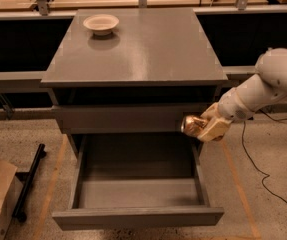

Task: Pick orange can from middle drawer and place on counter

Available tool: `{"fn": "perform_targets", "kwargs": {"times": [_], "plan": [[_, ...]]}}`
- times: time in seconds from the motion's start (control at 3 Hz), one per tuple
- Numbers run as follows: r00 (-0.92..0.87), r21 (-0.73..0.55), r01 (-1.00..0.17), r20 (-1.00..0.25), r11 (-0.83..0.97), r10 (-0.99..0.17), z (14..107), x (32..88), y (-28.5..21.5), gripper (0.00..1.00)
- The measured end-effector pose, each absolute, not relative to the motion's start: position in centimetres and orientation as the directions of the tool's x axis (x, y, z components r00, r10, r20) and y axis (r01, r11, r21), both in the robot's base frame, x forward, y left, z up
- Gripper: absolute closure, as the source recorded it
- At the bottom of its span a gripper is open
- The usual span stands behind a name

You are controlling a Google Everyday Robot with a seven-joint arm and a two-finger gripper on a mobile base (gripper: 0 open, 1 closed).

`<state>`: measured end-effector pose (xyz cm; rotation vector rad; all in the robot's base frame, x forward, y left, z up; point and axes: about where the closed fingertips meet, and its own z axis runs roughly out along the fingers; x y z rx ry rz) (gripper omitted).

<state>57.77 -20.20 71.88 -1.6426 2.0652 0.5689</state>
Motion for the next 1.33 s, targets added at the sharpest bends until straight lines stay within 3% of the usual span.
{"fn": "perform_targets", "kwargs": {"times": [0.67,1.33], "plan": [[-0.165,-0.005,-0.979,-0.563,0.203,-0.810,75.2,58.0,-21.1,1.00],[-0.111,-0.199,-0.956,-0.428,0.214,-0.897,83.9,61.4,-21.3,1.00]]}}
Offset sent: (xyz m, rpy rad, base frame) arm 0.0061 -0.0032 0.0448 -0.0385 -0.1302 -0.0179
